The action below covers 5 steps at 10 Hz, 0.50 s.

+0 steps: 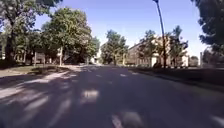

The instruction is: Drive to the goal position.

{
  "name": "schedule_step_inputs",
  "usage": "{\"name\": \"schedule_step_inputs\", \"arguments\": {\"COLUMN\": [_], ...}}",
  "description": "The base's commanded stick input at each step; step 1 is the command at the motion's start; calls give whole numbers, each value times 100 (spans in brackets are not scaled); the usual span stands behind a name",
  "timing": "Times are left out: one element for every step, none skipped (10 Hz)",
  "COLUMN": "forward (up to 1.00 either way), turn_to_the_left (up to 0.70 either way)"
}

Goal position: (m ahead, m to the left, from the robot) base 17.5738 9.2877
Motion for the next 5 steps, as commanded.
{"name": "schedule_step_inputs", "arguments": {"forward": [70,70,70,70,70], "turn_to_the_left": [0,0,0,0,0]}}
